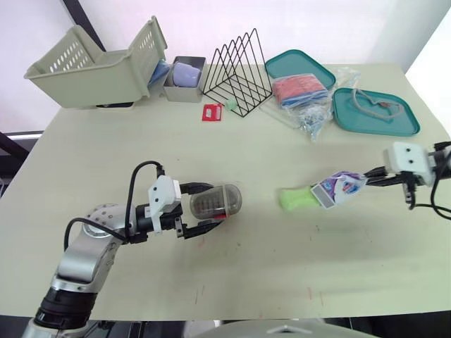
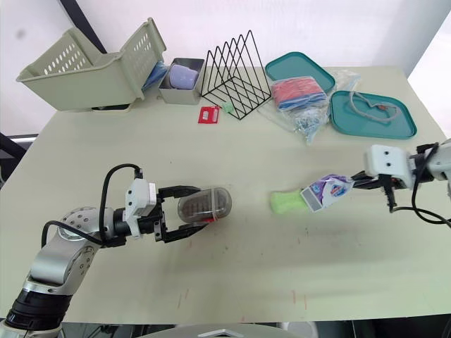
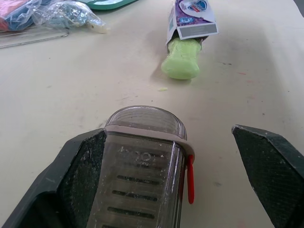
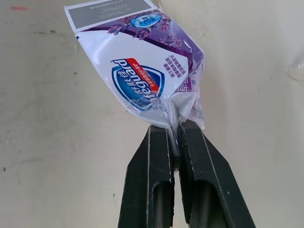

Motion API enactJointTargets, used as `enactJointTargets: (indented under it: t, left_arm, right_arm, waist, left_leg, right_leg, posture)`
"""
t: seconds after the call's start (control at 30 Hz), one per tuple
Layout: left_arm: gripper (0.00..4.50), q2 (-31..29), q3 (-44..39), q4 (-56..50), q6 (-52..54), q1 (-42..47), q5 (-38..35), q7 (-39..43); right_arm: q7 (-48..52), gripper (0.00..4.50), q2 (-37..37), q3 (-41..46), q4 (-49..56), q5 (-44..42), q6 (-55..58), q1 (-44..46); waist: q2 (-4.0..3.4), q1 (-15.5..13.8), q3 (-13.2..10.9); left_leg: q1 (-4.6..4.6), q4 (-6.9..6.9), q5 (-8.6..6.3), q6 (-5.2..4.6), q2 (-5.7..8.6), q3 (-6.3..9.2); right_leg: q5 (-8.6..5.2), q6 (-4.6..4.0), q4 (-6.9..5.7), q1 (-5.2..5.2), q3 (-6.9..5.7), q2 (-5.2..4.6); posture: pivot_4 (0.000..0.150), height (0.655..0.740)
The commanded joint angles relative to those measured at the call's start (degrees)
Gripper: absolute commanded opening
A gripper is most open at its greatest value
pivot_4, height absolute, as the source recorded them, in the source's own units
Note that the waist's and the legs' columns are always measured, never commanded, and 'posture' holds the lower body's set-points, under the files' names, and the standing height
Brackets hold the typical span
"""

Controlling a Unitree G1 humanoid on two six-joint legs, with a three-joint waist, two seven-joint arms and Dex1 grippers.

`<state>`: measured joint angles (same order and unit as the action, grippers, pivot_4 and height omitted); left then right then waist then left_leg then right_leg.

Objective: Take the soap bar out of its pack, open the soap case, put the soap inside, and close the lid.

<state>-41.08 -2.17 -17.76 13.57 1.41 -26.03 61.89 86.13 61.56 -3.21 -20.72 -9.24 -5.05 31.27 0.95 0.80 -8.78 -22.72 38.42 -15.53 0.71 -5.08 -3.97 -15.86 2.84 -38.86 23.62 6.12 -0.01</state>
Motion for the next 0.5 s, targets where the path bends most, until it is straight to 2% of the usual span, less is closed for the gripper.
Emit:
enactJointTargets:
  t: [0.03, 0.23, 0.33, 0.5]
  left_arm:
    - [4.5, -0.1, -0.4, -1.1, -0.8, 0.4, -0.4, 0.2]
    - [4.5, 0.6, -0.5, -1.5, -0.9, 0.1, -0.8, -0.2]
    - [4.5, 1.6, -1.1, -2.3, -0.3, 0.3, -2.2, -0.9]
    - [4.5, 2.2, -1.2, -2.8, 0.1, 0.6, -3.3, -1.2]
  right_arm:
    - [1.0, 0.04, 2.1, 4.5, -4.2, -2.5, -0.9, 0.5]
    - [-9.8, 0.04, -1.9, 14.2, -3.9, -10.0, 14.1, -4.9]
    - [-22.3, 0.04, -5.7, 20.6, 4.0, -13.3, 27.2, -10.4]
    - [-48.6, 0.04, -16.5, 30.1, 19.5, -14.4, 45.0, -15.6]
  waist:
    - [0.0, 0.0, 0.0]
    - [0.01, 0.0, 0.0]
    - [0.0, 0.0, 0.0]
    - [-0.04, 0.1, 0.0]
  left_leg:
    - [0.0, 0.0, 0.0, 0.0, 0.0, 0.0]
    - [0.01, 0.0, 0.0, 0.0, 0.0, 0.0]
    - [0.01, 0.0, 0.0, 0.0, 0.0, 0.0]
    - [-0.03, 0.0, 0.0, 0.01, 0.0, 0.05]
  right_leg:
    - [0.0, 0.0, 0.0, 0.0, 0.01, 0.0]
    - [0.0, 0.0, -0.02, -0.01, 0.02, 0.0]
    - [0.0, 0.0, -0.04, -0.01, 0.04, 0.0]
    - [0.01, 0.02, -0.06, 0.0, 0.02, 0.02]
  posture:
    - [0.15, 0.74]
    - [0.15, 0.74]
    - [0.15, 0.74]
    - [0.15, 0.74]
